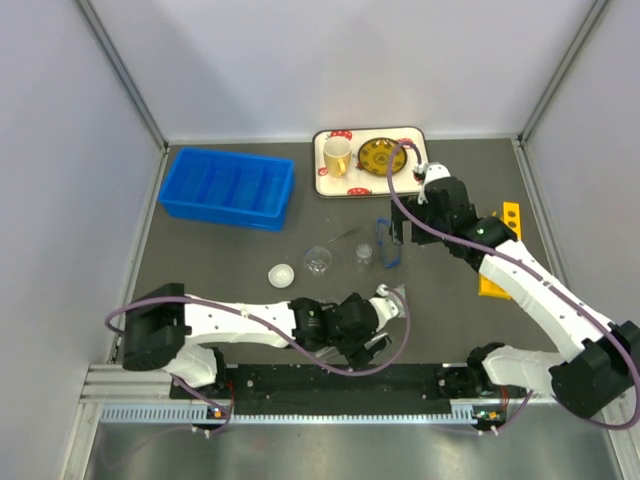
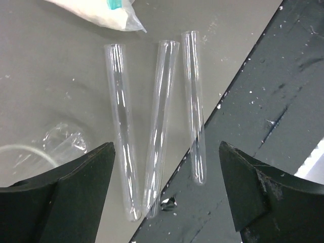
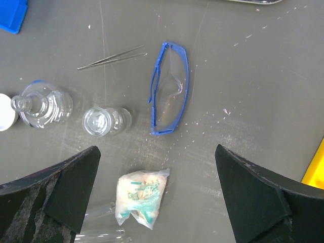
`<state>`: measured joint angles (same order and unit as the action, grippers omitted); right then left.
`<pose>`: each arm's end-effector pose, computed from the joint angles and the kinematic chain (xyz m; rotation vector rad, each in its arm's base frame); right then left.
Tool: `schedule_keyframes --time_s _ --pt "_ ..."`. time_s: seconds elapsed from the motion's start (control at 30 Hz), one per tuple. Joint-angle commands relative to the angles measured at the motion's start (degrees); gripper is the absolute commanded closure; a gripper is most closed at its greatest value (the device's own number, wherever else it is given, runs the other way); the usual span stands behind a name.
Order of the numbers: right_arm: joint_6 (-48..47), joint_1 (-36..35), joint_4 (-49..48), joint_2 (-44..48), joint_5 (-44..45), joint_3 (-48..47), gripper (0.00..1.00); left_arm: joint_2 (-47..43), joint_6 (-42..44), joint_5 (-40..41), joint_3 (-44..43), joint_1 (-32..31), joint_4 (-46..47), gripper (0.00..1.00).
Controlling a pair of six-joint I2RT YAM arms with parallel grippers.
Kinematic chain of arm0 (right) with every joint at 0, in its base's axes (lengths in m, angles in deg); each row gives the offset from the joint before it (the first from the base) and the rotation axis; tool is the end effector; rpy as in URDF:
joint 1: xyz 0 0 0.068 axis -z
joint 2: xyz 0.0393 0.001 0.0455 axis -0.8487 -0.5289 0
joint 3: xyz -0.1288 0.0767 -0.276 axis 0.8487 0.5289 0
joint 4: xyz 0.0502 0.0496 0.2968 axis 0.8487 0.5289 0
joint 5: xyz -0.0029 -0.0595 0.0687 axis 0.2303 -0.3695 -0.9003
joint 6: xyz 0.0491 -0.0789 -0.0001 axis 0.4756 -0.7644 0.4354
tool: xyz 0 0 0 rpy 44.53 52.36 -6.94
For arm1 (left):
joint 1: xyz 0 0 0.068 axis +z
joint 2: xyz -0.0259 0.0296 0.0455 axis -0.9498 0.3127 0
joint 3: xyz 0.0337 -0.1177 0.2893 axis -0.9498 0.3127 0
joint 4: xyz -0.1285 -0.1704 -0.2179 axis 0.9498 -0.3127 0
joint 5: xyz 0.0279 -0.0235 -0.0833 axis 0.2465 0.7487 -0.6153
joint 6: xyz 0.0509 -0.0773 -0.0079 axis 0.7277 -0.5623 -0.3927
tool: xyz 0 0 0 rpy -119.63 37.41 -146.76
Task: Organize the chemistry lab equipment
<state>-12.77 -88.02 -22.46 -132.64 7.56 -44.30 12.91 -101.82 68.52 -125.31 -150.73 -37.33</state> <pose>0.2857 0.1519 0.3216 -0.2141 2.2672 0.2711 0.0807 -0.3500 0.1894 1.2343 2.2428 -0.5213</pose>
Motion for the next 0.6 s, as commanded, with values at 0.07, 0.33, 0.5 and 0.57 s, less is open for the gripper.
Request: schedule_keyframes --time_s 0.07,0.33,0.5,0.57 --pt "0.5 -0.8 0.3 4.7 0.8 0.6 0.02 5.2 2.0 -0.3 -2.7 0.1 5.1 0.13" --pt "0.2 -0.8 0.3 6.3 0.2 1.3 0.02 4.3 2.5 -1.5 -0.1 3.7 6.1 0.17" --pt "0.3 -0.8 0.2 5.4 -0.1 1.4 0.02 1.9 3.3 -3.6 1.7 7.2 5.8 0.19" --pt "0.5 -0.8 0.2 4.8 -0.3 1.4 0.03 1.3 3.8 -4.3 2.3 8.6 5.7 0.19"
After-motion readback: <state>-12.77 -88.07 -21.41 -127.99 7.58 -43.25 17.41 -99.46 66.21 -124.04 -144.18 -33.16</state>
